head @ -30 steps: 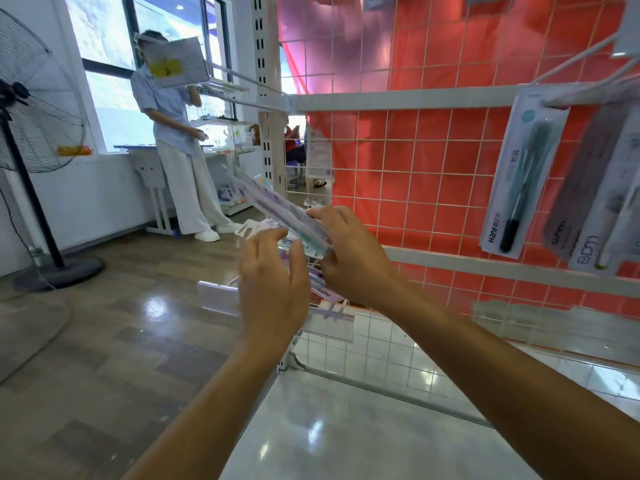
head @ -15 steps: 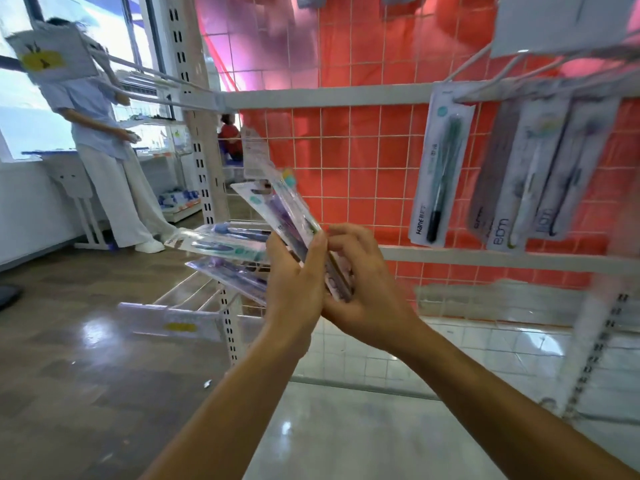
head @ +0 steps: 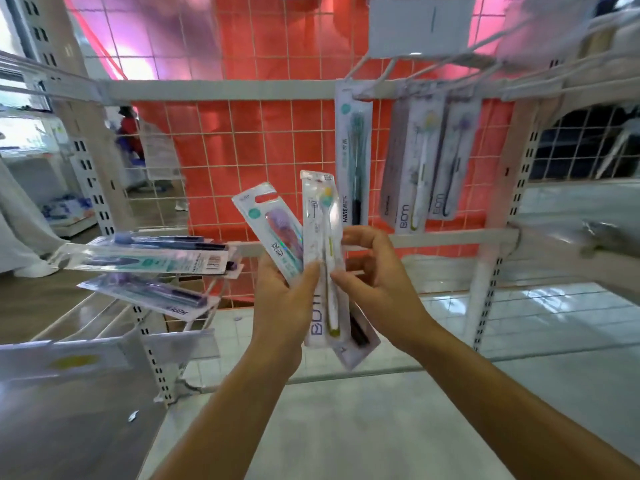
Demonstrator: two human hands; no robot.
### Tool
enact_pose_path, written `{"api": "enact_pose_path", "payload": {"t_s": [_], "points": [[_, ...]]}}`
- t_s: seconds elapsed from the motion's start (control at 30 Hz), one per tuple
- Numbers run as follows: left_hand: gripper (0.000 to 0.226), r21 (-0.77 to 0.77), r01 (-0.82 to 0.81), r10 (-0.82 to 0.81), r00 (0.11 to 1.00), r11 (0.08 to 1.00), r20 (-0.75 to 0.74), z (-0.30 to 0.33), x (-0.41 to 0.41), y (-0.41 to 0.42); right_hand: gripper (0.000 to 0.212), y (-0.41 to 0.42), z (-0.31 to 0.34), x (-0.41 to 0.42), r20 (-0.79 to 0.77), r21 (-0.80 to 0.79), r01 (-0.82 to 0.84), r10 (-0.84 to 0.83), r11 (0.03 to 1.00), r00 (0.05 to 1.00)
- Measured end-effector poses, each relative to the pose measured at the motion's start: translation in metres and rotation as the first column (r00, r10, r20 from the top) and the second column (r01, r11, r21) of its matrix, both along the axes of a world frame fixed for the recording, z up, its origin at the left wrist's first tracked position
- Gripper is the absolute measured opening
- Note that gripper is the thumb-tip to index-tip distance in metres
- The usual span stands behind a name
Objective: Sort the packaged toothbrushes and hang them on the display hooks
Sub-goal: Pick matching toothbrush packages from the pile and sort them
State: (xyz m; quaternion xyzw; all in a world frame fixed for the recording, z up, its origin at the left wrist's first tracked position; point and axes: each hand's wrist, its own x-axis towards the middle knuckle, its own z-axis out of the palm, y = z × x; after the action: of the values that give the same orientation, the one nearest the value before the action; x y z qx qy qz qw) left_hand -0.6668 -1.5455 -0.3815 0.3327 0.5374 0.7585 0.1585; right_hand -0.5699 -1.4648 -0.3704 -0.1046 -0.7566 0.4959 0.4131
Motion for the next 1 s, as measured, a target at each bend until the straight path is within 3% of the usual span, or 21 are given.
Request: {"api": "enact_pose_path", "payload": {"t_s": [0.2,0.53,0.87,1.0], "points": [[0.041,-0.022,0.081,-0.083,0.995,0.996,-0.062,0.0,0.007,0.005,0.046,0.007,-0.001,0.012,-0.056,-0.212,0.013,-0.026,0.977,0.998],[0.018,-0.054,0.15,-0.151,0.988,0.987,-0.016,-0.002,0.016,0.014,0.05,0.027,0.002,0.039,-0.128,-0.292,0.135,-0.178,0.947,0.976],[0.023,-0.127,0.172,-0.17,0.985,0.977,0.032,-0.011,0.025,0.021,0.046,0.025,-0.021,0.034,-0.13,-0.186,0.073,-0.098,0.98,0.987],[0.022,-0.119,0.191,-0.186,0.981,0.974,0.045,-0.01,0.034,0.03,0.027,0.022,-0.028,0.036,-0.095,-0.179,0.063,-0.081,0.982,0.992]]}}
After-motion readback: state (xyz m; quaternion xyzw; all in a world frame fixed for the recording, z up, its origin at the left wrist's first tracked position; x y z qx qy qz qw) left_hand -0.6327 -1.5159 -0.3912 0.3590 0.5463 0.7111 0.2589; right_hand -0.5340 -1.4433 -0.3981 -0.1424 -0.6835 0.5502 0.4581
